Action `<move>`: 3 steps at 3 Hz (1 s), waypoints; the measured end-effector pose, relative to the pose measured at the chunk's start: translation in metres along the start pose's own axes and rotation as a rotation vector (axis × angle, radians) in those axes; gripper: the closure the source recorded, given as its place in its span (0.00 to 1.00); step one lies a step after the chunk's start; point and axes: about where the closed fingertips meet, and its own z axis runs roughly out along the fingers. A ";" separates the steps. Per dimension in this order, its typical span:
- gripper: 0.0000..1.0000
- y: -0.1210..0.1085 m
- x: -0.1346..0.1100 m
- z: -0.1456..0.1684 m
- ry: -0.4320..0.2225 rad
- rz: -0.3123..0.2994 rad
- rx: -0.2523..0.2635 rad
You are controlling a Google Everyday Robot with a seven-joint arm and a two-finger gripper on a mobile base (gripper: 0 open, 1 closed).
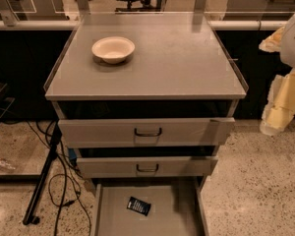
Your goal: Pick rxbar blueberry from bottom drawer and place on counter
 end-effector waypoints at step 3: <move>0.00 0.022 0.001 0.027 -0.101 -0.023 0.002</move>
Offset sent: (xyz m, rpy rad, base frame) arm -0.0097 0.0065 -0.0197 0.0504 -0.0365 0.0702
